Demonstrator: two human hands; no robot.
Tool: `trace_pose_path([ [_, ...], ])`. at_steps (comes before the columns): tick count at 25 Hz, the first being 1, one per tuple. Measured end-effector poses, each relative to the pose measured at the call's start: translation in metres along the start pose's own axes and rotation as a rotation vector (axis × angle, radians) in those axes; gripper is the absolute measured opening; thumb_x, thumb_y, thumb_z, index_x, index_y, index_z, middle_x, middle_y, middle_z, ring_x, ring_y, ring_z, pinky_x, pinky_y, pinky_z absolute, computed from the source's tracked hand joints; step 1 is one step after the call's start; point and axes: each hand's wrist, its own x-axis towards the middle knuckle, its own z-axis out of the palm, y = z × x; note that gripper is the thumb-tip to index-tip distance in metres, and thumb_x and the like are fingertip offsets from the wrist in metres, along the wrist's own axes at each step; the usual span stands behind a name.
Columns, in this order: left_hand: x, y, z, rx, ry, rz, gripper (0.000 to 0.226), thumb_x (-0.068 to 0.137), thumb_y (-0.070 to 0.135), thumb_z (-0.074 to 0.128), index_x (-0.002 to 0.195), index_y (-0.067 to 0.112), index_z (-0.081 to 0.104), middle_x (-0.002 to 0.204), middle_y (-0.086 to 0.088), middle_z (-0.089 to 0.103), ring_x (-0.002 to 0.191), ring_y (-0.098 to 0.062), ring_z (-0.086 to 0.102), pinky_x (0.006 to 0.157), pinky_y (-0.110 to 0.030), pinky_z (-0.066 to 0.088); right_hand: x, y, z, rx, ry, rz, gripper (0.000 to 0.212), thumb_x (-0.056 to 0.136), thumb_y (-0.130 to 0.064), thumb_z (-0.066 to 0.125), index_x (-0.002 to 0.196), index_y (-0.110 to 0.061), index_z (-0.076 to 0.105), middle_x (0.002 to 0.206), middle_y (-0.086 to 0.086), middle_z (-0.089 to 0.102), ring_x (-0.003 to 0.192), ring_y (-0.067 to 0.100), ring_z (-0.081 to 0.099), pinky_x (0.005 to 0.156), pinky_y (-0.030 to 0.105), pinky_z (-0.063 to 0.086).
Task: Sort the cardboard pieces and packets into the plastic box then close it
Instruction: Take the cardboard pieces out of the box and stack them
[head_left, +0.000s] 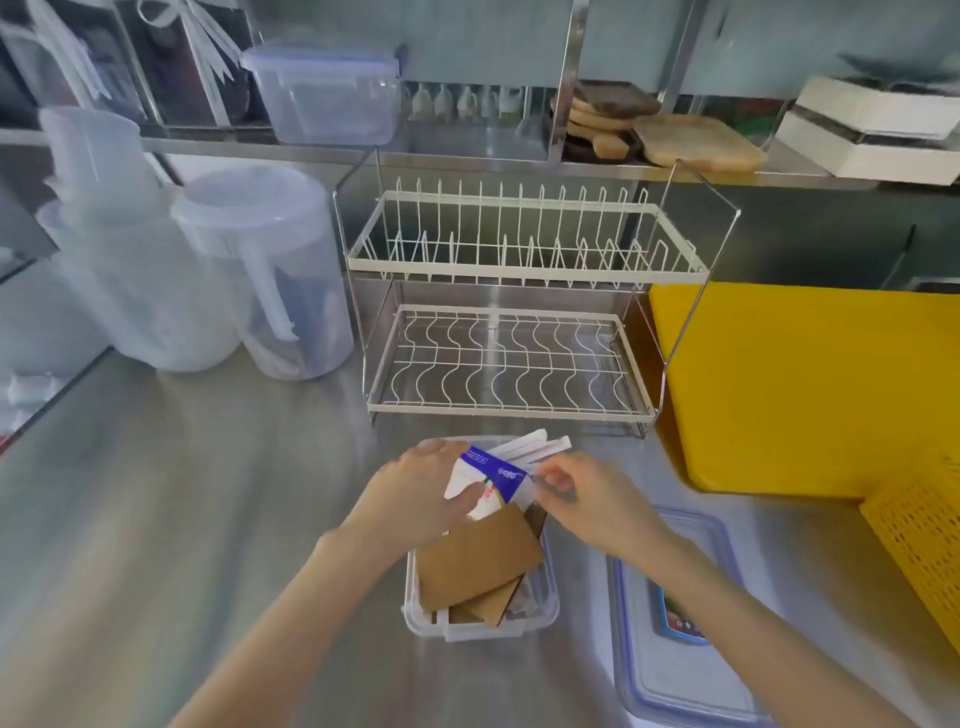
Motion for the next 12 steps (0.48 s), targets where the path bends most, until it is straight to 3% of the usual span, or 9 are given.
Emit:
trace_pose_path([
  [5, -0.007, -0.001, 0.030, -0.008, -0.116, -0.073, 0.047, 0.090, 0.043, 0.042, 0.132, 0.025, 0.040, 0.139, 0.002, 0.049, 0.121, -0.021, 0.050, 0.093, -0.032, 0.043, -0.009, 0.004, 0.015, 0.015, -0.174, 0.106, 0.035, 0.082, -0.045, 0.055, 0.108, -0.023, 0.058, 0.113, -0.004, 0.066, 0.102, 0.016, 0.060, 0.083, 0.033, 0.053],
  [9, -0.008, -0.005, 0.043, -0.017, -0.131, -0.072, 0.046, 0.090, 0.038, 0.045, 0.133, 0.023, 0.039, 0.140, 0.001, 0.046, 0.124, -0.020, 0.047, 0.094, -0.032, 0.042, -0.013, 0.001, 0.021, 0.049, -0.178, 0.107, 0.029, 0.081, -0.043, 0.057, 0.099, -0.020, 0.061, 0.103, -0.001, 0.068, 0.093, 0.017, 0.061, 0.077, 0.031, 0.049],
  [12, -0.011, -0.006, 0.051, -0.040, -0.120, -0.060, 0.047, 0.089, 0.038, 0.048, 0.132, 0.021, 0.040, 0.140, 0.000, 0.045, 0.124, -0.020, 0.047, 0.095, -0.033, 0.042, -0.014, -0.003, 0.027, 0.099, -0.228, 0.115, 0.027, 0.083, -0.036, 0.057, 0.096, -0.013, 0.060, 0.099, 0.005, 0.067, 0.089, 0.021, 0.061, 0.080, 0.036, 0.052],
])
